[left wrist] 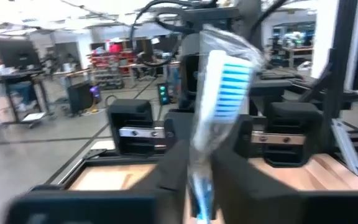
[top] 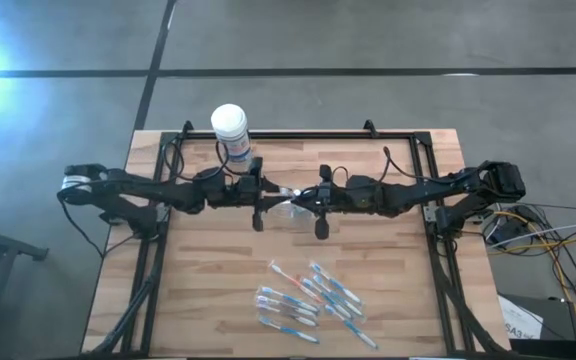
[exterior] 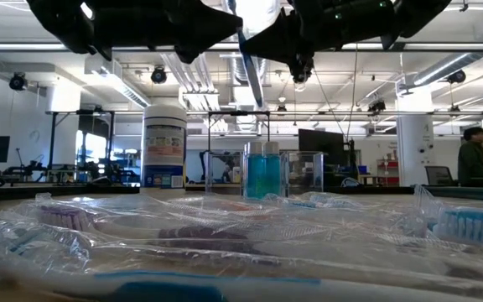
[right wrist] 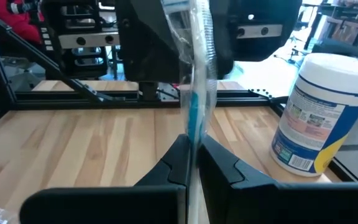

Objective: Pick & Place toothbrushing station
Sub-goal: Put the blue toothbrush in the transparent organizer

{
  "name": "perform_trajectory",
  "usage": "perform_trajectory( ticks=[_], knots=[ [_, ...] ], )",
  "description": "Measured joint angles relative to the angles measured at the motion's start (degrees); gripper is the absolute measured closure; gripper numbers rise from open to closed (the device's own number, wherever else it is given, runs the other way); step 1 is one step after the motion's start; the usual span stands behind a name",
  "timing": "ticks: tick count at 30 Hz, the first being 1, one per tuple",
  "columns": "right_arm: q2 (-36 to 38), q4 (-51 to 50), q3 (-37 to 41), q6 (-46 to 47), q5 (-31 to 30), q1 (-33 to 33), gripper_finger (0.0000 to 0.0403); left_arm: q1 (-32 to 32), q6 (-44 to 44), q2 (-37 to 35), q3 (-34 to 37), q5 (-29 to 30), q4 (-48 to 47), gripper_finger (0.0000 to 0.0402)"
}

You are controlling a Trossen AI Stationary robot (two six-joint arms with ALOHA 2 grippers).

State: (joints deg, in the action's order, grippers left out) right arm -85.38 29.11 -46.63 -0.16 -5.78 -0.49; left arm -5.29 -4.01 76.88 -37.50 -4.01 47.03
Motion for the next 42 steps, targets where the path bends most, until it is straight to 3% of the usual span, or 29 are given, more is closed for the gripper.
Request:
perform_trajectory(
  ticks=[2, 7, 14, 18, 23, 27, 31, 36, 42],
  knots=[
    [0.00, -0.04, 0.00, -0.09, 0.25, 0.03, 0.0390, -0.01, -0.41, 0.00, 0.00, -1.33, -0.04, 0.0381],
    [0.00, -0.02, 0.00, 0.05, 0.42, 0.11, 0.0382, -0.05, -0.51, -0.10, 0.04, -1.99, -0.11, 0.0382],
    [1.42, -0.48, 0.00, 1.62, 0.31, 0.22, 0.0306, -0.84, -0.91, -3.65, 0.28, -2.37, -2.46, 0.0392],
    [2.84, -3.08, 0.15, 1.71, 0.39, 0.26, 0.0261, -1.15, -2.23, -7.92, 0.31, -2.32, -8.49, 0.0392],
    [6.64, -6.03, 1.60, 4.49, 0.33, 0.54, 0.0234, -1.91, -2.38, -14.22, 1.97, -1.99, -14.37, 0.0392],
    [10.76, -6.25, 5.27, 4.35, 0.48, 1.61, 0.0251, -3.85, -1.22, -19.00, 6.17, -2.83, -14.70, 0.0392],
    [15.76, -2.64, 11.13, 4.24, 1.68, 2.86, 0.0298, -7.80, 2.54, -21.81, 10.47, -6.72, -14.65, 0.0392],
    [20.97, 5.51, 20.69, 4.08, 2.70, 3.42, 0.0377, -10.99, 5.21, -20.67, 12.44, -10.82, -14.02, 0.0392],
    [25.06, 17.62, 31.00, 4.77, 4.54, 3.39, 0.0394, -11.26, 3.60, -15.94, 11.49, -13.12, -11.70, 0.0392]
  ],
)
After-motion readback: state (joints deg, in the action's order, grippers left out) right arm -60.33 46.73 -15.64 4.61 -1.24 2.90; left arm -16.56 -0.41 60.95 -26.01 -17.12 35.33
